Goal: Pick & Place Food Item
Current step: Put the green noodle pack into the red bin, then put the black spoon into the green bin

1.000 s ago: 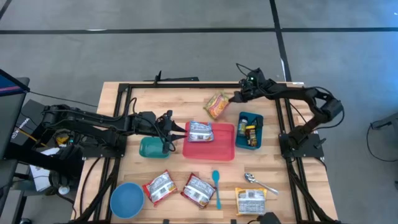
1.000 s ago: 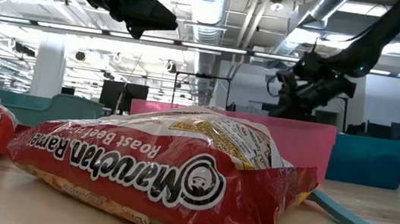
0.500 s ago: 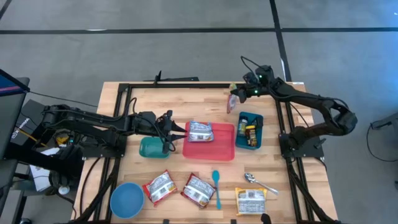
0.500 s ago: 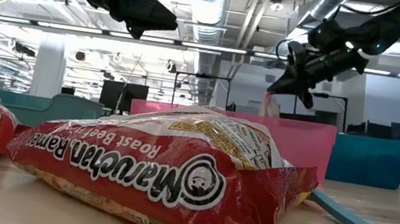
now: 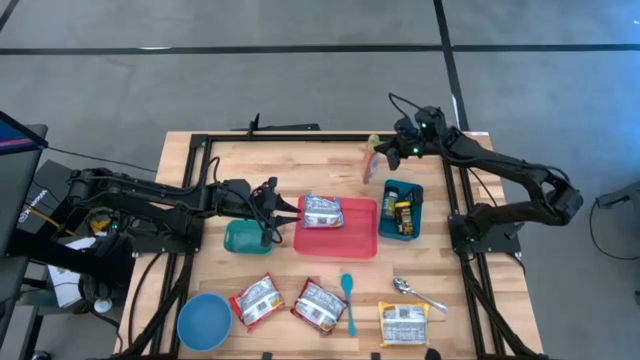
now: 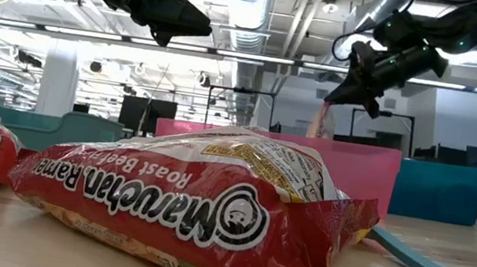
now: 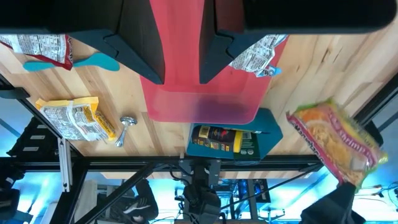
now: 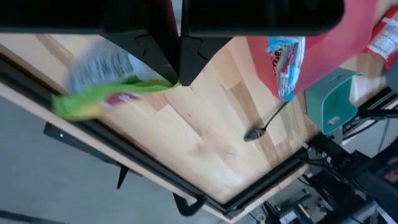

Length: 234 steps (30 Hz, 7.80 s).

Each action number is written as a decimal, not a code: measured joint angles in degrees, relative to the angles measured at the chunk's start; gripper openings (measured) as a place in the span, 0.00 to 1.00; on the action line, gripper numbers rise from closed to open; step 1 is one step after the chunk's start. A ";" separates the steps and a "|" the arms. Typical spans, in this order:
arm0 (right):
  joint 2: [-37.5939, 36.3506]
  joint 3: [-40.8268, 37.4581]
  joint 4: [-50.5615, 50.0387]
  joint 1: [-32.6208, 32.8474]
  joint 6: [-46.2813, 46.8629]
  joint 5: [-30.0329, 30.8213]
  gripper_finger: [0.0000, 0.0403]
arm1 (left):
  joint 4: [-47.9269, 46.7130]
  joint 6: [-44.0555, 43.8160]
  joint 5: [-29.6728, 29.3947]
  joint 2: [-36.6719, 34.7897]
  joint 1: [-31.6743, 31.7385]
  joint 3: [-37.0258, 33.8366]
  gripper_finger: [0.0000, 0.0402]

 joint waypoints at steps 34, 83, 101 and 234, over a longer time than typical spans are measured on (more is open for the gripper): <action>-8.75 0.00 -0.02 24.06 0.57 -7.16 0.00 | 0.02 0.02 0.00 0.00 0.02 0.00 0.23; 1.69 0.02 -9.59 27.85 0.57 7.06 0.00 | 0.00 0.00 -0.42 0.00 0.00 0.00 0.23; 1.69 0.02 -15.31 26.99 2.14 10.22 0.02 | 0.00 0.00 -0.42 0.00 0.00 0.00 0.23; -3.92 9.27 -21.86 55.99 11.08 55.00 0.29 | -29.71 -45.60 -11.85 -4.33 16.08 0.02 0.23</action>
